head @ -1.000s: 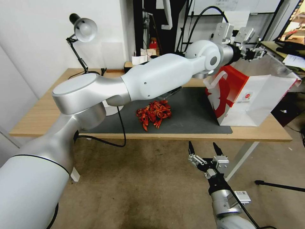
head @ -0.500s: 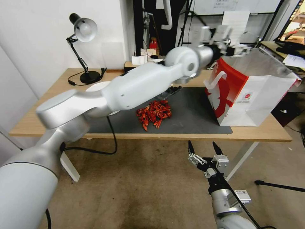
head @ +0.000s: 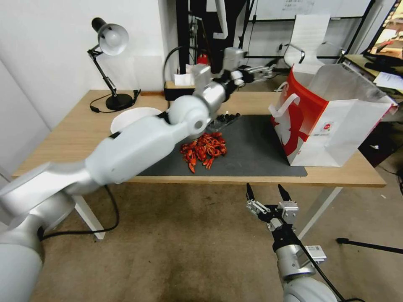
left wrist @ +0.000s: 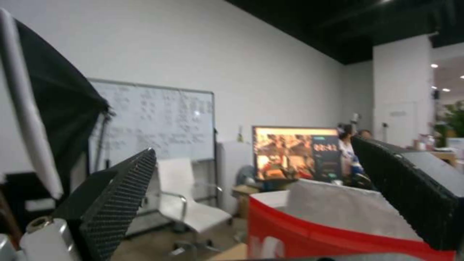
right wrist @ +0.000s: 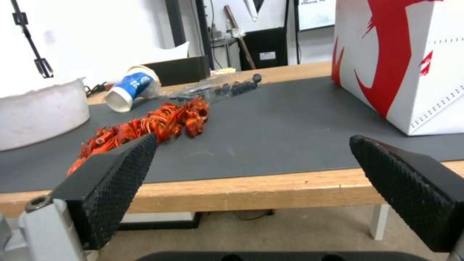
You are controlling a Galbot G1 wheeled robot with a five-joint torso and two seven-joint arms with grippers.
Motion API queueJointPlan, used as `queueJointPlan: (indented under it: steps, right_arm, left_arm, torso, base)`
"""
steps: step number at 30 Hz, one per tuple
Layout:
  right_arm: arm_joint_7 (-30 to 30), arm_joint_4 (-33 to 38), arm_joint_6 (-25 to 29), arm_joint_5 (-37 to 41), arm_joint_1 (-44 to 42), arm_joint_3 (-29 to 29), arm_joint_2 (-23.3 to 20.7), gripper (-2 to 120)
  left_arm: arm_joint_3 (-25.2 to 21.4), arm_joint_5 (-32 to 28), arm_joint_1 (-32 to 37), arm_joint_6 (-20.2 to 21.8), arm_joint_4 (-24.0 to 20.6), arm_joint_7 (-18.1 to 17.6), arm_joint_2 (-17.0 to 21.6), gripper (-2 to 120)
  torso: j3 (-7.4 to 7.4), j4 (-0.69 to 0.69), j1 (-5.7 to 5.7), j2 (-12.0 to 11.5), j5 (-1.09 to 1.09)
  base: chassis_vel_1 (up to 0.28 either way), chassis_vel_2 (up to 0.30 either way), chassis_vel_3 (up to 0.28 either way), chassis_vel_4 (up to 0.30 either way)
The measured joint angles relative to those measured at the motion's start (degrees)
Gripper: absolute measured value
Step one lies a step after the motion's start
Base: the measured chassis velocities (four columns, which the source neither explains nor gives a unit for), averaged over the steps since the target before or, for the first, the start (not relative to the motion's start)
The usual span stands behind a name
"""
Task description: Pick up the trash from the table and place it into the takeout bag.
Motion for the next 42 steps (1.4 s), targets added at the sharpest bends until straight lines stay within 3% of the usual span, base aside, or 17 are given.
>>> queueJointPlan:
  steps: [5, 13, 17, 18, 21, 22, 23, 25, 28, 38, 42]
  right_arm:
    - [0.05, 0.25, -0.01, 0.01, -0.01, -0.01, -0.24, 100]
    - [0.11, 0.32, -0.11, 0.01, 0.38, -0.10, -0.49, 100]
    - [0.16, 0.68, -0.13, -0.19, -0.04, -0.24, -0.63, 100]
    - [0.16, 0.68, -0.13, -0.19, -0.04, -0.24, -0.63, 100]
    - [0.12, 1.86, 0.04, -0.80, -1.37, -0.14, -0.46, 100]
    - [0.12, 1.86, 0.04, -0.80, -1.37, -0.14, -0.46, 100]
    - [0.07, 2.10, 0.17, -1.08, -1.62, -0.10, -0.36, 100]
    - [0.03, 1.90, 0.24, -1.32, -1.13, -0.11, -0.31, 100]
    - [0.08, 1.61, 0.24, -1.35, -0.66, -0.33, -0.18, 100]
    - [0.27, 1.65, 0.09, -1.48, -0.18, -1.05, -0.41, 100]
    - [0.26, 1.82, 0.09, -1.48, -0.25, -1.07, -0.49, 100]
  left_arm:
    - [-3.89, 6.03, 8.05, -4.97, -4.72, -1.30, 2.98, 100]
    - [-11.30, 15.09, 17.80, -7.07, -9.39, -1.94, 5.54, 100]
    - [-19.88, 22.49, 31.26, -7.41, -15.34, -2.15, 9.00, 100]
    - [-19.88, 22.49, 31.26, -7.41, -15.34, -2.15, 9.00, 100]
    - [-28.70, 26.83, 43.20, -7.52, -19.79, -2.29, 10.42, 100]
    - [-28.70, 26.83, 43.20, -7.52, -19.79, -2.29, 10.42, 100]
    - [-31.55, 28.73, 47.60, -8.27, -20.94, -2.24, 10.51, 100]
    - [-35.45, 31.70, 54.67, -9.48, -21.46, -2.11, 9.44, 100]
    - [-38.35, 34.26, 60.02, -11.03, -21.98, -2.12, 7.79, 100]
    - [-45.34, 40.58, 70.61, -13.41, -24.04, -2.40, 2.24, 100]
    - [-49.05, 43.47, 78.48, -15.47, -24.79, -2.08, -0.83, 100]
  torso:
    - [0.00, -0.01, 0.01, 0.00, 0.01]
    - [0.00, -0.01, 0.01, 0.00, 0.00]
    - [-0.01, -0.02, 0.01, 0.00, 0.01]
    - [-0.01, -0.02, 0.01, 0.00, 0.01]
    - [0.00, 0.00, 0.00, 0.00, 0.00]
    - [0.00, 0.00, 0.00, 0.00, 0.00]
    - [-0.01, -0.02, 0.00, 0.01, 0.06]
    - [0.00, 0.03, -0.01, 0.01, -0.02]
    - [-0.01, 0.01, 0.00, 0.01, 0.05]
    - [0.00, 0.00, 0.00, 0.01, 0.03]
    - [-0.01, -0.01, 0.00, 0.01, 0.02]
  base:
    - [0.000, 0.000, 0.000, 0.000]
    - [0.000, 0.000, 0.000, 0.000]
    - [0.000, 0.000, 0.000, 0.000]
    - [0.000, 0.000, 0.000, 0.000]
    - [0.000, 0.000, 0.000, 0.000]
    - [0.000, 0.000, 0.000, 0.000]
    - [0.000, 0.000, 0.000, 0.000]
    - [0.000, 0.000, 0.000, 0.000]
    - [0.000, 0.000, 0.000, 0.000]
    - [0.000, 0.000, 0.000, 0.000]
    - [0.000, 0.000, 0.000, 0.000]
